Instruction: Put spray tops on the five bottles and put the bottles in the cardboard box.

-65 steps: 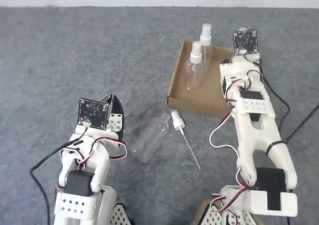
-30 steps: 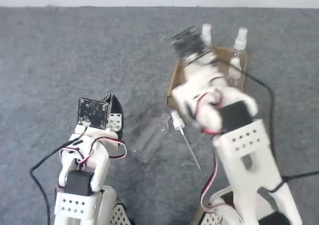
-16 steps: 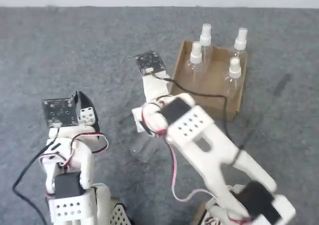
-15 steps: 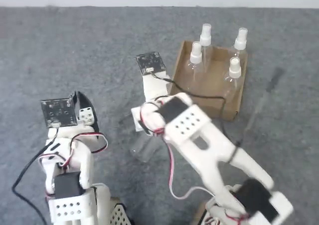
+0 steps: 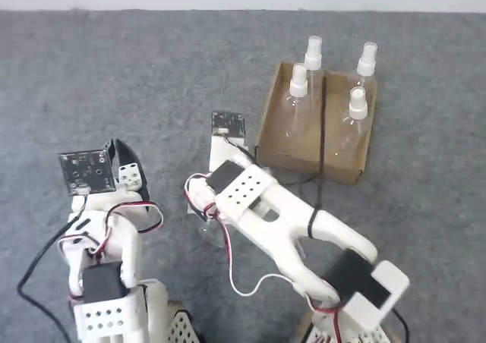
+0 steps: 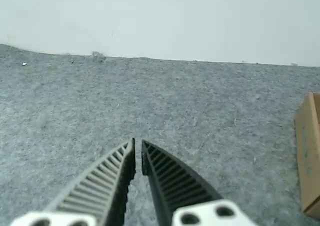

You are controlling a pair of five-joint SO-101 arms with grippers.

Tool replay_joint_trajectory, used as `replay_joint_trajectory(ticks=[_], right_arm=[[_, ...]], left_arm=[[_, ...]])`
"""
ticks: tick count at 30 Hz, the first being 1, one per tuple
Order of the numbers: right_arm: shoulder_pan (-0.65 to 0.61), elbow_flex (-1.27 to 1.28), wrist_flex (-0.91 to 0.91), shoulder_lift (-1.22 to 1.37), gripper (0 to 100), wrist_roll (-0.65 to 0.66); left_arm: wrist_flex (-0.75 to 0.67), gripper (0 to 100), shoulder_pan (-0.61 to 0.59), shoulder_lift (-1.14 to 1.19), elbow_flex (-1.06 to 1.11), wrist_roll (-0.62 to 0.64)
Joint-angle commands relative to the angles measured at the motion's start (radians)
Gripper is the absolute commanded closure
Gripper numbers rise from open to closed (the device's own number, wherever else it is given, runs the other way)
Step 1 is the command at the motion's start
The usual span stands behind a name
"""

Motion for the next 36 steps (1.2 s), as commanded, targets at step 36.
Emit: replay_joint_trajectory(ticks=[36], right_arm=[[0.176,-0.084,0.208,-0.348,99.3,1.091]], left_arm=[[-0.037,99,0.002,-0.015,-0.031,0.009]])
